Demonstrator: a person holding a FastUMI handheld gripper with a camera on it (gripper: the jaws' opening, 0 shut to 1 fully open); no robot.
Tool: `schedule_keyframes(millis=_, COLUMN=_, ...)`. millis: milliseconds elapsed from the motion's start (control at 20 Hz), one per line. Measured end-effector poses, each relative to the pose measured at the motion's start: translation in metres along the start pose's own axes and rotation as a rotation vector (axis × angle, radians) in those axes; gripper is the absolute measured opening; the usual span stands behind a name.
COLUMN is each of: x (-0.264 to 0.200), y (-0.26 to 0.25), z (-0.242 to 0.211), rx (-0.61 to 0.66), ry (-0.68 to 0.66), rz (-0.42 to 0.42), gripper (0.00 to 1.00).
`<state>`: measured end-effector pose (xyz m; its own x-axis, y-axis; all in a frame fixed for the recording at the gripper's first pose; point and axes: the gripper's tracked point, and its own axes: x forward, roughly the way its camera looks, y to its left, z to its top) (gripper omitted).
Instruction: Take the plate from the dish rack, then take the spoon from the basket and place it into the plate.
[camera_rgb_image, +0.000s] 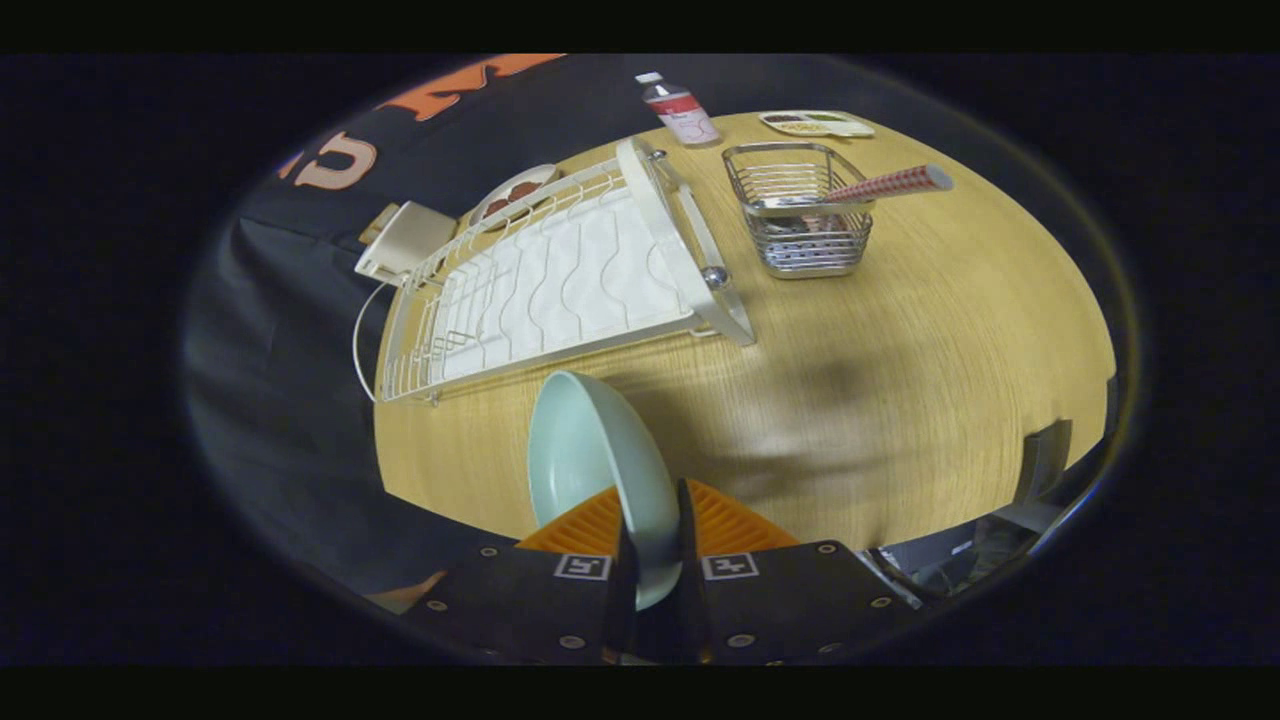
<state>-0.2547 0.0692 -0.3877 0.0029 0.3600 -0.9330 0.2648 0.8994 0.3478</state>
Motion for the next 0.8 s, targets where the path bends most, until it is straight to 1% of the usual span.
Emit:
schedule_keyframes(millis=150, x=0.011, y=0.001, z=0.003, rx=0.026, ry=-0.007, rz=0.016, gripper=0.19)
schedule_keyframes(millis=300, x=0.023, y=-0.008, z=0.001, rx=0.059, ry=-0.008, rz=0.004, gripper=0.25)
schedule_keyframes(millis=350, x=0.026, y=-0.012, z=0.000, rx=0.067, ry=-0.010, rz=-0.007, gripper=0.28)
schedule_keyframes(millis=500, x=0.029, y=-0.032, z=0.002, rx=0.034, ry=-0.033, rz=-0.091, gripper=0.33)
schedule_keyframes(millis=550, x=0.028, y=-0.032, z=0.003, rx=0.033, ry=-0.036, rz=-0.086, gripper=0.35)
schedule_keyframes(millis=600, x=0.027, y=-0.028, z=0.005, rx=0.053, ry=-0.044, rz=-0.062, gripper=0.36)
schedule_keyframes(millis=650, x=0.028, y=-0.028, z=0.007, rx=0.069, ry=-0.051, rz=-0.056, gripper=0.37)
schedule_keyframes(millis=800, x=0.015, y=-0.028, z=0.023, rx=0.109, ry=-0.129, rz=-0.033, gripper=0.38)
